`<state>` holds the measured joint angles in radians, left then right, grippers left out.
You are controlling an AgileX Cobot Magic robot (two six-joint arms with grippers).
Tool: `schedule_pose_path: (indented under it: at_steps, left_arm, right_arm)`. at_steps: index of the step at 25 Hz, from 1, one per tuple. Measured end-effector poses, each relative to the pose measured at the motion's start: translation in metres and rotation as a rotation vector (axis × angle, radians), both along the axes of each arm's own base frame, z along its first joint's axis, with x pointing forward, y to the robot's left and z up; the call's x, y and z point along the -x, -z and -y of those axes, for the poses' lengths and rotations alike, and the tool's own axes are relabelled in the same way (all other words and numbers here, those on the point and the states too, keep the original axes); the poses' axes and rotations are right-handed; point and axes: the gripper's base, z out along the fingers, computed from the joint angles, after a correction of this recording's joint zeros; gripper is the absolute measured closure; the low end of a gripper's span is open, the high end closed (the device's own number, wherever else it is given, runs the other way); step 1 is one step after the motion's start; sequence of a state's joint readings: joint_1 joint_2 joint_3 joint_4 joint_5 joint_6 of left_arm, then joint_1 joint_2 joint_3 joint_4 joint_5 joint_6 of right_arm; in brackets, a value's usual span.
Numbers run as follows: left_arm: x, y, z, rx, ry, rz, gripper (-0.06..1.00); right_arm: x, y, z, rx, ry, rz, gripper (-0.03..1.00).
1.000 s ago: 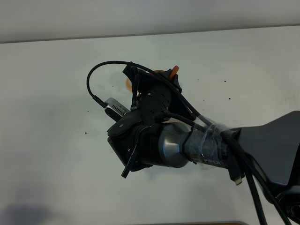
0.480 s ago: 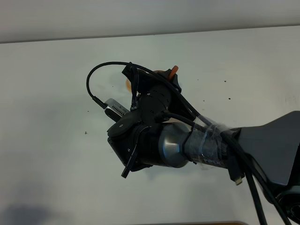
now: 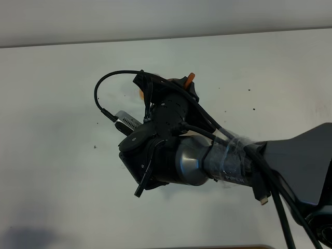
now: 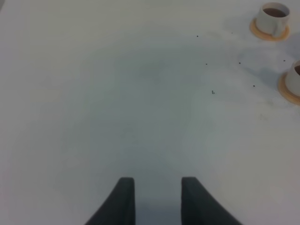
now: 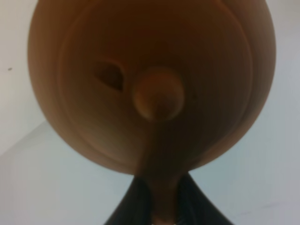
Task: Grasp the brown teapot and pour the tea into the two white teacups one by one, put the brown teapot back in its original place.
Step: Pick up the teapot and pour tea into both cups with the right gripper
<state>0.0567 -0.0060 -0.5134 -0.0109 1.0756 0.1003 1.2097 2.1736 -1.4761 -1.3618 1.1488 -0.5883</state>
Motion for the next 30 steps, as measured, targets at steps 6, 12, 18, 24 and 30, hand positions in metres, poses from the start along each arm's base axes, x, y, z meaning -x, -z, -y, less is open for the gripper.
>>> schedule_pose_path:
  at_steps: [6, 12, 18, 24, 30]
  left_arm:
    - [0.0000, 0.0000, 0.0000, 0.000, 0.000, 0.000, 0.70]
    - [0.0000, 0.0000, 0.0000, 0.000, 0.000, 0.000, 0.70]
    - [0.0000, 0.0000, 0.0000, -0.001, 0.000, 0.000, 0.70]
    - [0.0000, 0.0000, 0.0000, -0.001, 0.000, 0.000, 0.70]
    - [0.0000, 0.0000, 0.0000, -0.001, 0.000, 0.000, 0.70]
  right_arm:
    - [0.0000, 0.0000, 0.0000, 0.012, -0.005, -0.001, 0.88]
    - [0.0000, 0.0000, -0.0001, 0.025, -0.012, -0.003, 0.88]
    - [0.0001, 0.0005, -0.0010, 0.030, -0.025, -0.009, 0.88]
    - [0.0008, 0.0020, -0.0004, 0.011, -0.010, -0.025, 0.88]
    - [0.0025, 0.0050, 0.0013, -0.070, 0.048, -0.052, 0.88]
